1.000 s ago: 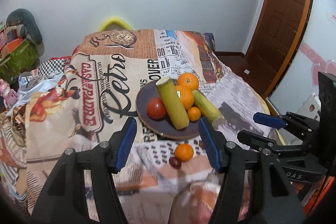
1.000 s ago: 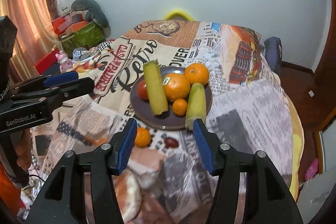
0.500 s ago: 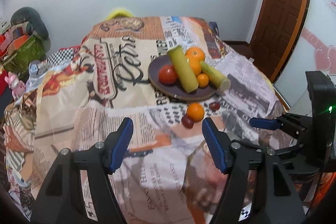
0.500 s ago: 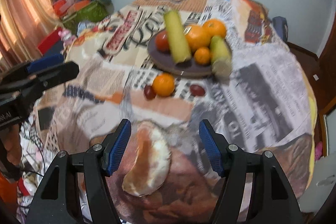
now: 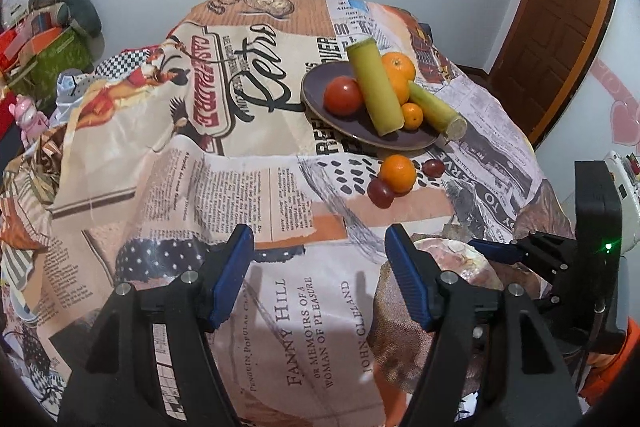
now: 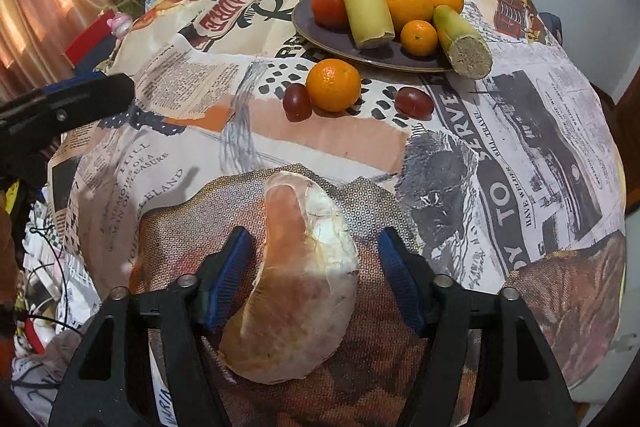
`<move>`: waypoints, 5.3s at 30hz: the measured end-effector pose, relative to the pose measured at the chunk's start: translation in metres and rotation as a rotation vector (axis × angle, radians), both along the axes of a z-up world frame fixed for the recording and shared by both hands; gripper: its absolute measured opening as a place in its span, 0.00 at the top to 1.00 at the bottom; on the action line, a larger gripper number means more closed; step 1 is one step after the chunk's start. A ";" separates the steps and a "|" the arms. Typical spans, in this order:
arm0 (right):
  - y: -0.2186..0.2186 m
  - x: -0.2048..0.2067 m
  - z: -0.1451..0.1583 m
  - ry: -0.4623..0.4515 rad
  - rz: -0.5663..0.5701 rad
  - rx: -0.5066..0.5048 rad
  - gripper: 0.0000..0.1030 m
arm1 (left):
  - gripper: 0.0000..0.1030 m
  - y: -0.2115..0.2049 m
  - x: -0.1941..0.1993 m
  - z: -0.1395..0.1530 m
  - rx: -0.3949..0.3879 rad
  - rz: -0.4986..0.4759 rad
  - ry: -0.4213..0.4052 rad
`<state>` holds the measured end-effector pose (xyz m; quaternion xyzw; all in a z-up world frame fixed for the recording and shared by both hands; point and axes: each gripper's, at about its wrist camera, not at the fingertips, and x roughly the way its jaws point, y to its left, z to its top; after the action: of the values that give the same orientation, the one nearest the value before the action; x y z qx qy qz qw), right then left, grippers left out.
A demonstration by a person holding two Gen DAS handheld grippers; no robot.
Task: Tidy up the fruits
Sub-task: 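Grasp the wrapped pomelo with the right gripper while the left gripper grasps a mandarin, then place the mandarin on the plate with the left gripper while the right gripper sets the pomelo there, then grasp a red date with the left gripper while the right gripper grasps another date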
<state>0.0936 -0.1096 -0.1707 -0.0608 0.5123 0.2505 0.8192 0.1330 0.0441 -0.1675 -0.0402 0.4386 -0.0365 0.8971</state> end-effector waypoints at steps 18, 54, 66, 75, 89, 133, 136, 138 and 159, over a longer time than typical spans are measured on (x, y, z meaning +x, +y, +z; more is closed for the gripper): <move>-0.050 0.017 0.024 -0.081 -0.137 0.079 0.63 | 0.34 -0.032 0.039 -0.002 0.028 -0.061 0.022; -0.081 0.072 0.072 -0.223 -0.179 0.098 0.63 | 0.64 -0.055 0.106 -0.019 0.021 -0.128 0.063; -0.060 0.107 0.088 -0.270 -0.159 0.130 0.63 | 0.64 -0.024 0.125 0.019 0.026 -0.073 -0.042; -0.040 0.137 0.092 -0.302 -0.122 0.110 0.63 | 0.64 -0.015 0.153 0.026 0.010 -0.064 -0.074; -0.017 0.182 0.080 -0.299 -0.089 0.075 0.63 | 0.64 -0.005 0.196 0.003 -0.021 -0.035 -0.054; -0.031 0.148 0.092 -0.270 -0.087 0.090 0.61 | 0.61 0.002 0.178 0.012 -0.008 -0.014 -0.027; -0.035 0.131 0.096 -0.269 -0.096 0.098 0.61 | 0.61 0.000 0.160 0.024 -0.015 -0.016 -0.050; -0.038 0.121 0.098 -0.270 -0.100 0.098 0.61 | 0.61 -0.002 0.146 0.032 -0.011 -0.020 -0.066; -0.051 0.047 0.073 -0.193 -0.094 0.073 0.60 | 0.56 -0.025 0.062 0.007 0.009 -0.061 0.019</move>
<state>0.1402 -0.1611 -0.0977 -0.0307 0.4241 0.2234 0.8771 0.1946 0.0186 -0.1606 -0.0233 0.4485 -0.0616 0.8914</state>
